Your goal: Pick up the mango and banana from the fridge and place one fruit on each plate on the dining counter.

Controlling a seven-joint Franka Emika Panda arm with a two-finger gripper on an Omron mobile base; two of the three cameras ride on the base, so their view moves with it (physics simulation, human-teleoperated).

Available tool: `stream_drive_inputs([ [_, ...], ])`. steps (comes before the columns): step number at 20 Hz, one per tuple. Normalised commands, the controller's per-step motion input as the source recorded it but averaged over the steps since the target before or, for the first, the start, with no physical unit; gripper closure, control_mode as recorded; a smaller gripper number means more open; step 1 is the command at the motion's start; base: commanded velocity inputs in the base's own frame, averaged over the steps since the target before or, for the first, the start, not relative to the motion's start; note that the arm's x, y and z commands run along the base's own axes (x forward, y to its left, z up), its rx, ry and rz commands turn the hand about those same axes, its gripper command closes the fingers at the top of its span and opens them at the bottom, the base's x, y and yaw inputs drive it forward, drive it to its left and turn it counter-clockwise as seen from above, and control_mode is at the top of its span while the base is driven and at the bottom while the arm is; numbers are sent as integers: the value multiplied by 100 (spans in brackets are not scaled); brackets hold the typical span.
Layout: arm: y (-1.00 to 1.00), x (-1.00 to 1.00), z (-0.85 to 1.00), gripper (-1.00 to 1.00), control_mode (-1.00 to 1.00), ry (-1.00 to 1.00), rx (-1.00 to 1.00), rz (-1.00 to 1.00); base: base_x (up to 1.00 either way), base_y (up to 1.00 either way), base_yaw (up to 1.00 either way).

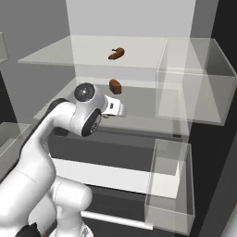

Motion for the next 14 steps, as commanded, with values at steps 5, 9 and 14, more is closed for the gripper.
stream_drive_inputs([
  [5,0,-94,83,100,-100,6,0,0,0,0,0],
  [9,0,-87,74,100,-100,-4,0,0,0,0,0],
  [14,10,-53,42,100,-100,-2,2,-3,0,0,0],
])
